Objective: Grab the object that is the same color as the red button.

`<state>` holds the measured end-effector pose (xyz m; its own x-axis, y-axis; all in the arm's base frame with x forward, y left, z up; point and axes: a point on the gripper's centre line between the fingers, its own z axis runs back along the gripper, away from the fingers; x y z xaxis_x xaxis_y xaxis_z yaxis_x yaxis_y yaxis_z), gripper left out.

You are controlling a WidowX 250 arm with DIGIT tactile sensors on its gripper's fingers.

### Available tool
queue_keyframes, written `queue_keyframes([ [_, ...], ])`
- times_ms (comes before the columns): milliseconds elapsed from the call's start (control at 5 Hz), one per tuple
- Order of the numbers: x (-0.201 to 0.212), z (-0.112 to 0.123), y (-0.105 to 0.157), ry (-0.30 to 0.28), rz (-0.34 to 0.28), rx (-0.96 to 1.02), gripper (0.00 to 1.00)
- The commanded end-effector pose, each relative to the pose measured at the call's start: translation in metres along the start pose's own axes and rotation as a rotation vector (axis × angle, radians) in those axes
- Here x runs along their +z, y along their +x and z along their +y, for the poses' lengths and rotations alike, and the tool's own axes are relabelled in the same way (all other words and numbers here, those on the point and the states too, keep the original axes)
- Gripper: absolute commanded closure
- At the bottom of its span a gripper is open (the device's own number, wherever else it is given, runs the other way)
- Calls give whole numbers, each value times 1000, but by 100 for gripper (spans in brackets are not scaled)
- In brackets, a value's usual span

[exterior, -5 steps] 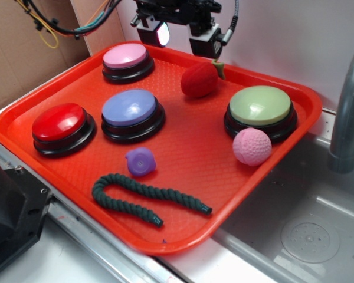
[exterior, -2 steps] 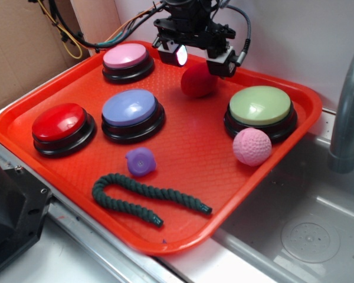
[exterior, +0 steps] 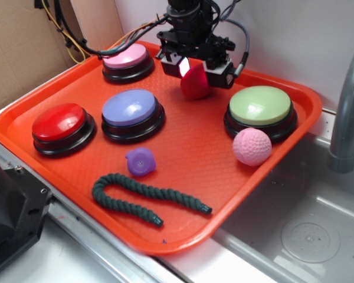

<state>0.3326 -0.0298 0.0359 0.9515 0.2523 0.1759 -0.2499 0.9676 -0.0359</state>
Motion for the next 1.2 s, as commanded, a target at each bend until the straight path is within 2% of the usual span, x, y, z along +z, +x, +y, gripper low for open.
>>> queue_keyframes([
  [0, 15, 7, 7, 16, -47, 14, 100],
  [200, 57, 14, -5, 91, -54, -22, 100],
  [400, 115, 36, -37, 154, -3, -64, 100],
  [600, 171, 56, -49, 207, 3, -94, 100],
  [800, 214, 71, -59, 221, -3, -87, 100],
  [1000, 219, 73, -65, 225, -7, -49, 100],
])
